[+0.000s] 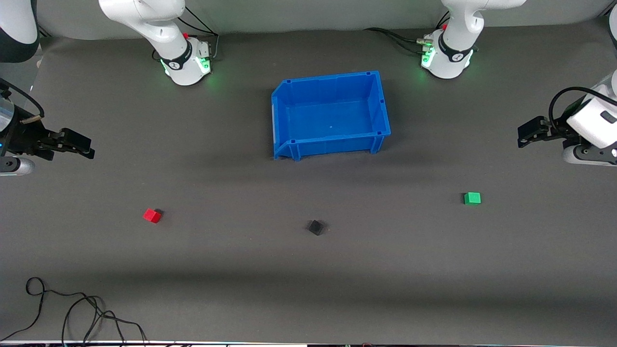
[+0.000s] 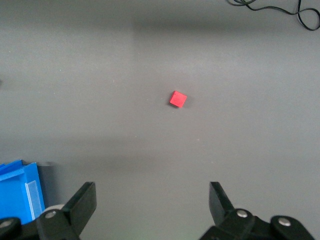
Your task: Attach green and red cubes to black cube
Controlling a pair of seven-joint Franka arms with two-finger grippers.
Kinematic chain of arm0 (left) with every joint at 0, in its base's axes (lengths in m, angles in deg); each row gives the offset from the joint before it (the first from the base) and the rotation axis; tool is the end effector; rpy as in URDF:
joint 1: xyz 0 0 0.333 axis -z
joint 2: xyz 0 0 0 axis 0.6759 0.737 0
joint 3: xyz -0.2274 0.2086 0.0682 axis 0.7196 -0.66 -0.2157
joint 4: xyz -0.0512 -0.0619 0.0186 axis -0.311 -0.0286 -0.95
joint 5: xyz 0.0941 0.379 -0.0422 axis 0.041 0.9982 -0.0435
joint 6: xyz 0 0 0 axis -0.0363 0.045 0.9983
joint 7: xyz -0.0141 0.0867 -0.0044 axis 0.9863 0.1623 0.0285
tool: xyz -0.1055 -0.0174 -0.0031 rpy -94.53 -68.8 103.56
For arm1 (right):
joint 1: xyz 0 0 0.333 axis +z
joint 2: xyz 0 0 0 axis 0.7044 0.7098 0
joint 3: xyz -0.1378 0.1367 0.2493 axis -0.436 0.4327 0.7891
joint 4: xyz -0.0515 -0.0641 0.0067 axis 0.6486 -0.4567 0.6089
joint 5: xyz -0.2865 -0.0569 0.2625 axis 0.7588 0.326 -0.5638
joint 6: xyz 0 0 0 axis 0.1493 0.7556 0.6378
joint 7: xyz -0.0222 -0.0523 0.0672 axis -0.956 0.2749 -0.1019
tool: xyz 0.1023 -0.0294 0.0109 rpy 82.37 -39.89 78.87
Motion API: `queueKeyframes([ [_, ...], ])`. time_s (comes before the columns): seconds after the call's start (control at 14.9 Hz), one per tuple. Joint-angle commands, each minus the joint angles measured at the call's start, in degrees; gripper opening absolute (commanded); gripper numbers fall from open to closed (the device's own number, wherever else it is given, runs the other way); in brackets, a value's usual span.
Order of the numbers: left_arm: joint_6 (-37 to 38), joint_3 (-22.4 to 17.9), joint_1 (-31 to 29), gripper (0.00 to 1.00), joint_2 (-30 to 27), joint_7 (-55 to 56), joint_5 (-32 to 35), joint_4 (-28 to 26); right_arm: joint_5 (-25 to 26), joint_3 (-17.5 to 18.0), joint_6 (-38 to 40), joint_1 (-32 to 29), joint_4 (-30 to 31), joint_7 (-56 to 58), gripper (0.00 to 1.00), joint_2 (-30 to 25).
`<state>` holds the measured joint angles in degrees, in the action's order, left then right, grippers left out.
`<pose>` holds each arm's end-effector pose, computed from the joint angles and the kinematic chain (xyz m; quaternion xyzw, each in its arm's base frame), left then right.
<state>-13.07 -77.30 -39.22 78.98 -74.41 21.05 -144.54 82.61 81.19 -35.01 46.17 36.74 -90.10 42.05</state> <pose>0.5615 -0.0243 0.5893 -0.9986 0.0466 0.0247 0.0073 0.5757 0.0012 0.6049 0.9999 -0.0013 -0.0159 0.0066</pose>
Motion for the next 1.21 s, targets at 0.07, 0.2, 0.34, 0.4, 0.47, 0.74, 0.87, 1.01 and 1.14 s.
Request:
queueKeyframes([
  [0.07, 1.37, -0.11, 0.29, 1.0, -0.91, -0.06, 0.75, 0.65, 0.66, -0.04, 1.26, 0.11, -1.73, 0.72, 1.0, 0.25],
  [0.2, 1.37, -0.11, 0.38, 1.0, -0.83, 0.03, 0.75, 0.65, 0.74, -0.13, 1.26, 0.02, -1.82, 1.25, 1.0, 0.42],
  [0.34, 1.37, -0.11, 0.21, 1.0, -0.82, 0.03, 0.75, 0.65, 0.83, -0.13, 1.17, -0.33, -2.08, 1.69, 1.0, 0.78],
  [0.4, 1.37, -0.11, 0.12, 1.0, -0.74, 0.12, 0.75, 0.65, 0.48, -0.22, 1.17, -0.42, -2.09, 1.52, 1.0, 0.78],
  [0.47, 1.37, -0.11, 0.12, 1.0, -0.74, 0.21, 0.66, 0.65, 0.31, -0.22, 1.17, -0.59, -2.43, 0.99, 1.0, 0.86],
  [0.74, 1.37, -0.46, -0.06, 1.0, -0.65, 0.73, 0.4, 0.65, 0.22, -0.31, 1.26, -0.59, -5.33, 0.64, 1.0, 2.97],
  [0.87, 2.24, -0.55, -0.41, 1.0, -0.65, 5.8, -0.22, 0.65, 0.22, -0.48, 1.26, -0.86, -5.34, 0.55, 1.0, 3.32],
  [1.01, 3.57, -0.47, -0.32, 1.0, -0.65, 18.76, -0.3, 0.82, -0.04, -0.48, 1.17, -1.91, -5.34, 0.46, 1.0, 4.81],
  [1.14, 3.48, -0.38, -0.32, 1.0, -0.39, 34.06, -0.65, 1.0, -1.36, -0.48, 0.91, -2.09, -5.34, -3.03, 1.0, 6.13],
])
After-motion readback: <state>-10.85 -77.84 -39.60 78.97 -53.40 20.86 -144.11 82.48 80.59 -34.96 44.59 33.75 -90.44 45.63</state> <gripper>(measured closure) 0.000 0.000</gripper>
